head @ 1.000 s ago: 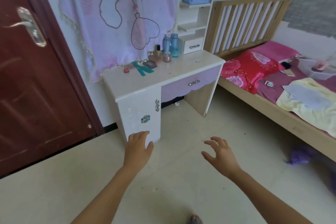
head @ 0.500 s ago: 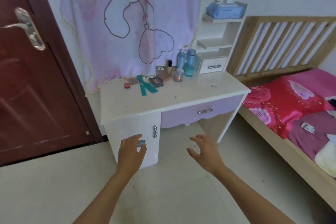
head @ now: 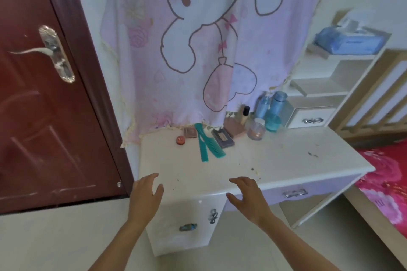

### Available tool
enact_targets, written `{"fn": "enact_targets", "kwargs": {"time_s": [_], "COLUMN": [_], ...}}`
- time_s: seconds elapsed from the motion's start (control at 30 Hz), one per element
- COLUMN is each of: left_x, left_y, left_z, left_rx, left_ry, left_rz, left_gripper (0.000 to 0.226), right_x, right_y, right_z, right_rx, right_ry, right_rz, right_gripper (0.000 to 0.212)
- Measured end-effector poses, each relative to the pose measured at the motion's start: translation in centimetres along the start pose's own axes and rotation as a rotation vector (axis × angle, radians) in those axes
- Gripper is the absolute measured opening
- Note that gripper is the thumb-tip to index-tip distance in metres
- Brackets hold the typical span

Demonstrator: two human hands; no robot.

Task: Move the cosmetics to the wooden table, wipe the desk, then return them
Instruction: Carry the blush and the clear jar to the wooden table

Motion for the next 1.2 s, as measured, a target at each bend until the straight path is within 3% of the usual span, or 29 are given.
{"fn": "enact_targets", "kwargs": {"time_s": [0.2, 0.37, 0.67, 0.8, 1.2], "left_x": [2.1, 3.0, 5.3, 8.5, 12.0], "left_y": [3.1, 6.0, 14.0, 15.1, 22.6], "left_z": [-1.6, -2.1, 1.1, 2.0, 3.1], "left_rx": [-0.095, -0.167, -0.239, -0.274, -0.306], "left_ry": [0.001, 0.056, 0.126, 0.141, 0.359], "left_rz": [-0.031, 0.005, 0.108, 0.069, -0.102], "left_gripper": [0.037, 0.038, 0.039, 0.042, 0.053], "right_x": [3.5, 3.8, 4.7, 6.0, 7.5], "right_y": [4.4, 11.2, 23.2, 26.0, 34.2], "right_z": [0.0, 0.7, 1.2, 1.1, -2.5], "right_rx": [-0.021, -0.103, -0.264, -0.349, -0.507], "right_ry": [0.019, 0.002, 0.031, -0.011, -0.031], "right_rz": [-0.156, -0.162, -0.229, -0.301, -0.267], "right_gripper": [0.089, 0.048, 0.046, 0.046, 0.053]}}
Point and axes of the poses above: each hand's wrist, its own y-axis towards the middle knuckle, its own x-axis out of the palm, z = x × y, the point moved 2 cm from there along y, towards the middle knuckle, and after that the axes turned 6 degrees about -y, right-handed, at the moved point
